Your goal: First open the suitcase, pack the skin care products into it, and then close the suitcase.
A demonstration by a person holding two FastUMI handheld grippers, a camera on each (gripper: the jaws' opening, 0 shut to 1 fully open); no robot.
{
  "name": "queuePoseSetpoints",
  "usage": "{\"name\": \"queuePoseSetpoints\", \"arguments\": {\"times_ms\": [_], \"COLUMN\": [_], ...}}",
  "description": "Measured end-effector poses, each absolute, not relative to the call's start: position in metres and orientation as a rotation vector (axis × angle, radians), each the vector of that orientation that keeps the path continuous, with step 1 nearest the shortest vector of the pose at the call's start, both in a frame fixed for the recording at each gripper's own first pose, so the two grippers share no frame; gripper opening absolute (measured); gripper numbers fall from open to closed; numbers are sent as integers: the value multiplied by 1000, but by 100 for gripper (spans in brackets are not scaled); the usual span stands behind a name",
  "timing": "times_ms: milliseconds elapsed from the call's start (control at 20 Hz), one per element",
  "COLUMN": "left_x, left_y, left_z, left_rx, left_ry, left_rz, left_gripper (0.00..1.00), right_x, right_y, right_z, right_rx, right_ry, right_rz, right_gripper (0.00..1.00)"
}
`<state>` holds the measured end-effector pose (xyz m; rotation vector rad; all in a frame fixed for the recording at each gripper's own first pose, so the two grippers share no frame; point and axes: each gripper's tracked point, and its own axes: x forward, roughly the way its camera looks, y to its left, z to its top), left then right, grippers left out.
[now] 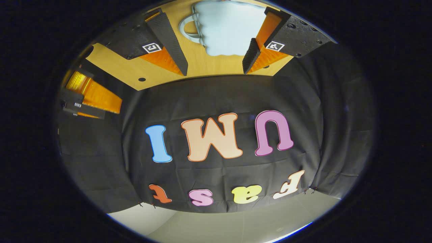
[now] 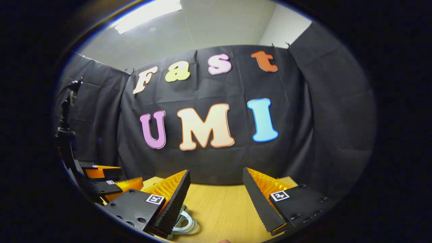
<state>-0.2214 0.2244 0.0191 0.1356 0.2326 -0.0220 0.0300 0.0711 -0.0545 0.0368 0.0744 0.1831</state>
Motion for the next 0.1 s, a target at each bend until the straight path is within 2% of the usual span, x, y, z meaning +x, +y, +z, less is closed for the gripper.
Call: {"name": "queuePoseSetpoints", "arguments": {"times_ms": [100], "left_x": [-223], "left_y": [233], "left_z": [17], "left_rx": [120], "left_ry": [242], "left_rz": [-25], "left_gripper": [96], "right_x": [24], "right_y": [82], "right_z": [-40], "right_rx": [1], "right_ry": [29], "right_rz": [181], "right_gripper": [98]}}
